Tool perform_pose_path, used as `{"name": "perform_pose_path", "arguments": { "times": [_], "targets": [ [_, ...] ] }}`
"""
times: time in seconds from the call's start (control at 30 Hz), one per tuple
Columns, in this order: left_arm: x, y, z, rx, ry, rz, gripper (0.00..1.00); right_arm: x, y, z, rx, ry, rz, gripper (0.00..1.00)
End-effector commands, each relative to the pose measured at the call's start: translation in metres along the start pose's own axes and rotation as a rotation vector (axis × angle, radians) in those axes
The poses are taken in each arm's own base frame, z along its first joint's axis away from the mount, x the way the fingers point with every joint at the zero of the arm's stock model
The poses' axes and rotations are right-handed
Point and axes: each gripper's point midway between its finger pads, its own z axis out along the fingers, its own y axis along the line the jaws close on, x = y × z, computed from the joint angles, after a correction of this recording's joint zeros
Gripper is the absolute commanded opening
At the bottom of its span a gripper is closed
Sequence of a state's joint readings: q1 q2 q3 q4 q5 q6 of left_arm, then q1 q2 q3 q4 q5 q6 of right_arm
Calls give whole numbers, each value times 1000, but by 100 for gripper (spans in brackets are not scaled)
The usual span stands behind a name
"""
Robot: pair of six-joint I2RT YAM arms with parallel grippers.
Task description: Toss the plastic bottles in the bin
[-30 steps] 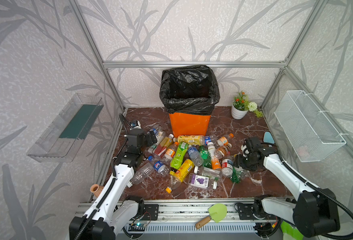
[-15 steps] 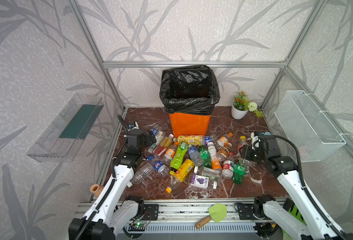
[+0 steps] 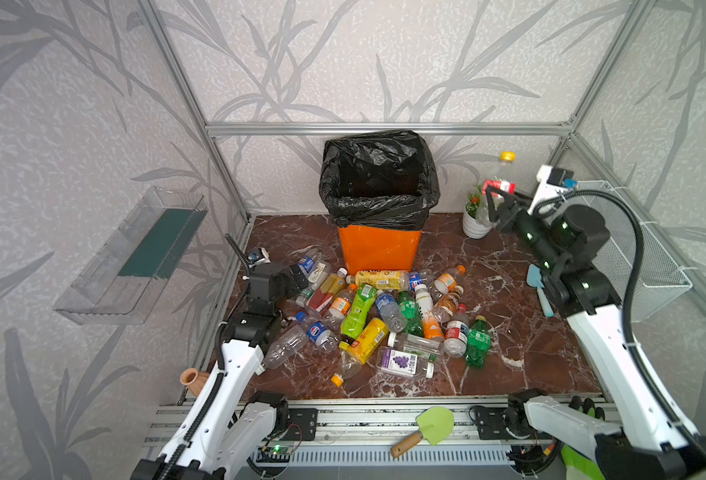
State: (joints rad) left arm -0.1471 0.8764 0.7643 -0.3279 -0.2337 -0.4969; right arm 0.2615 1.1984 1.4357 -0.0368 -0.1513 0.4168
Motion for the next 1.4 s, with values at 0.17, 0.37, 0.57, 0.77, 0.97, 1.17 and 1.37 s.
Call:
{"name": "perform_pose_path", "arguments": {
  "times": [0.17, 0.37, 0.57, 0.77, 0.97, 1.17, 1.37],
  "targets": [
    [5, 6, -6, -34, 47, -2, 99, 41, 63, 160, -129, 261, -96, 83],
    [7, 13, -13, -71, 71, -4, 99, 20, 47, 168, -69, 215, -91, 99],
    [10, 23, -21, -102, 65, -10, 99, -8, 56, 118, -78, 79, -134, 99],
    [21, 35, -22, -182, 145, 47, 99, 15, 28, 38, -40, -39, -142, 99],
    [47, 32, -21, -174, 243, 122, 99, 104, -62, -24, 186, 135, -66, 99],
    [49, -5, -23, -57, 209, 177, 99, 201, -135, -80, 389, 345, 94, 99],
    [64, -44, -14, 18, 234, 272, 99, 277, -140, -98, 360, 564, 179, 98]
  ]
}}
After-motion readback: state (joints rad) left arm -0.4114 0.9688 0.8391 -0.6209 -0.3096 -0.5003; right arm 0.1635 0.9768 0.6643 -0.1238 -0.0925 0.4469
